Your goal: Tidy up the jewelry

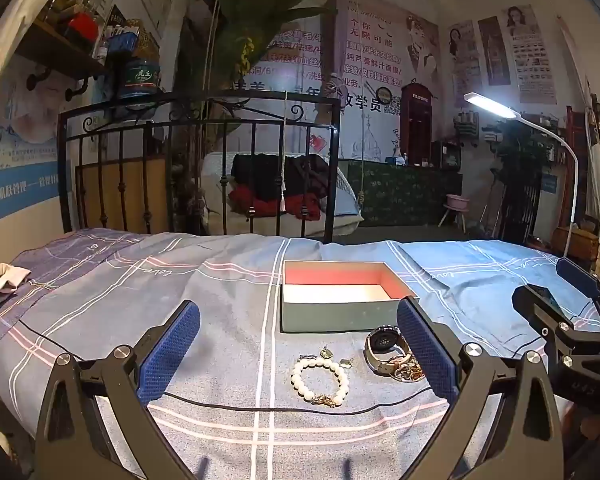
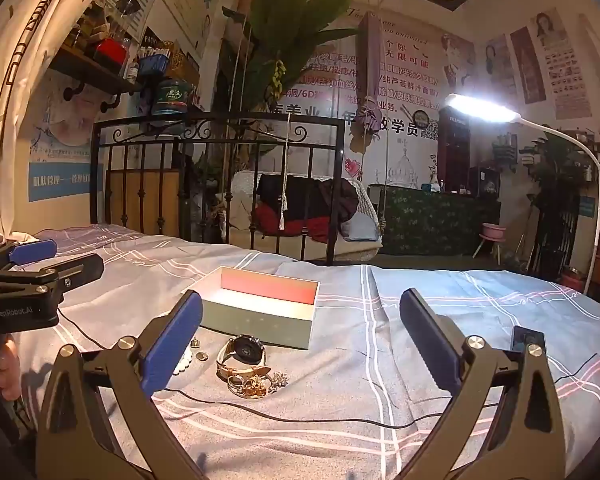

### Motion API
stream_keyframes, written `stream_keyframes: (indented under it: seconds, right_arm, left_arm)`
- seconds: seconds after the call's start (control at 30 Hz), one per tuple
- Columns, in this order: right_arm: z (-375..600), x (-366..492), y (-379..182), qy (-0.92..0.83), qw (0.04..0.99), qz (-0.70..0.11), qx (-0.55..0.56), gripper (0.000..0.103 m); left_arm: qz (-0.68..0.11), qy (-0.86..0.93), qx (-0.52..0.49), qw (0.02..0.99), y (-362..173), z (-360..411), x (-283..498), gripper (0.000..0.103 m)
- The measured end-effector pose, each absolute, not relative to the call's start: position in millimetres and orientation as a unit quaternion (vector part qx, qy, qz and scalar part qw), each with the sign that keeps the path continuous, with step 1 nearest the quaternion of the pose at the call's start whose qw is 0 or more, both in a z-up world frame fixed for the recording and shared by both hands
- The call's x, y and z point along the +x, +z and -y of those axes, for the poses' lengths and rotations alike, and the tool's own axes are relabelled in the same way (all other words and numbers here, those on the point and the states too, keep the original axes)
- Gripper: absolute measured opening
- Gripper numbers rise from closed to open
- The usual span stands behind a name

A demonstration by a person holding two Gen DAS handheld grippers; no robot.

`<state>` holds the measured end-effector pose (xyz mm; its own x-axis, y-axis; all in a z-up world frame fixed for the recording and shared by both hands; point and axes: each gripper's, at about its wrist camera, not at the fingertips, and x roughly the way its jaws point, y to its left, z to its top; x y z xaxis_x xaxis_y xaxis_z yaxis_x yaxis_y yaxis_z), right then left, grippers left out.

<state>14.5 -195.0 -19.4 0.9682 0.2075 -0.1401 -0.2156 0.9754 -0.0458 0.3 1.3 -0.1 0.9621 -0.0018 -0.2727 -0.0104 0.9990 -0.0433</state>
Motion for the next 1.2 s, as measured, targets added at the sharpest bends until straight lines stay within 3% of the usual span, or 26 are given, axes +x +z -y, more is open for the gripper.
stream_keyframes:
  seconds: [1.2]
  right_arm:
    - [195,14,-20,0.107,0.991,-0.072,-0.025,0.097]
  left_arm:
    - [-0.127,-0.011,-0.041,0.991,-5,-4,0,0.096]
